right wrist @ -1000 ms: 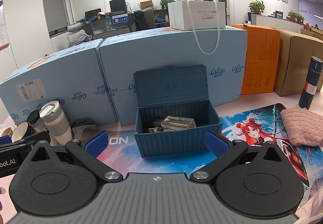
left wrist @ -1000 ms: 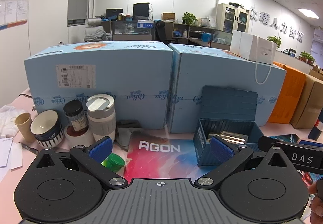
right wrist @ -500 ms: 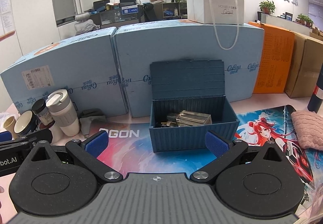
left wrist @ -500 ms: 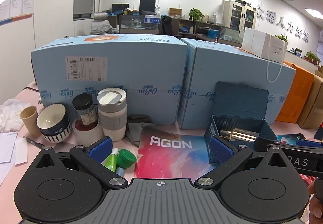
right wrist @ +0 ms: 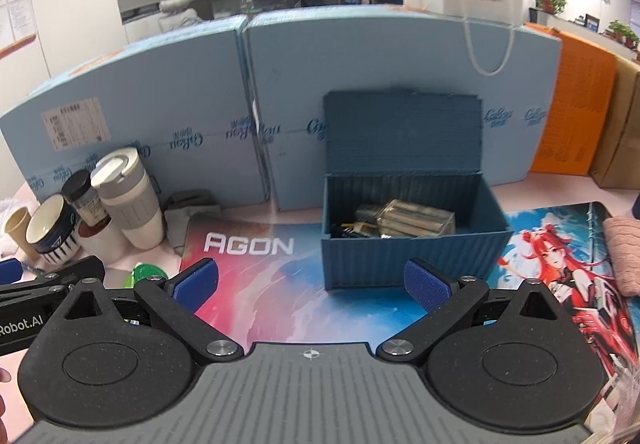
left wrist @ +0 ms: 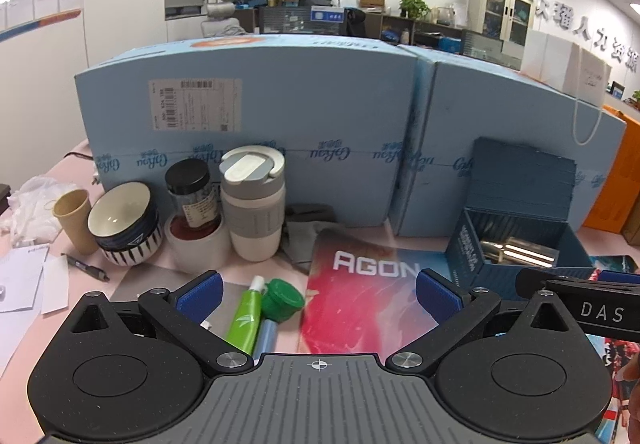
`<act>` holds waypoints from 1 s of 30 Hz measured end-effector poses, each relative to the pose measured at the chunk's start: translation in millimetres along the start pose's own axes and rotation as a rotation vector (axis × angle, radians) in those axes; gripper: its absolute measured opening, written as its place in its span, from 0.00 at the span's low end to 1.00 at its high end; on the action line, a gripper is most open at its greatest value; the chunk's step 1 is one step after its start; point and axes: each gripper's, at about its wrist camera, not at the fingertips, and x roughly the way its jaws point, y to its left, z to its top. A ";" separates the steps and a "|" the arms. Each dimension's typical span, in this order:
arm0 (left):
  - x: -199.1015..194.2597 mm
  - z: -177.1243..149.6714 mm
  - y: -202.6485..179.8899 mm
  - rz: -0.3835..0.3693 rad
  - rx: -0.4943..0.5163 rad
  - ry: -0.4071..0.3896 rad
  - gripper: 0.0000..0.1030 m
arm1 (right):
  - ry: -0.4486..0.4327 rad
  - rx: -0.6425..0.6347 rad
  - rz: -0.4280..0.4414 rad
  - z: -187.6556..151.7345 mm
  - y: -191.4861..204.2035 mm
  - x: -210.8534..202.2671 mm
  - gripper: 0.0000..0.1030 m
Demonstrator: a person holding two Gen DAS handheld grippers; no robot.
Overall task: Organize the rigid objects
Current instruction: 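Lower the left tool over the green tube and close its fingers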
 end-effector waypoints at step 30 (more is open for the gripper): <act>134.2 -58.9 61.0 0.177 0.213 0.299 0.53 | 0.212 -0.173 0.145 -12.4 82.5 106.9 0.78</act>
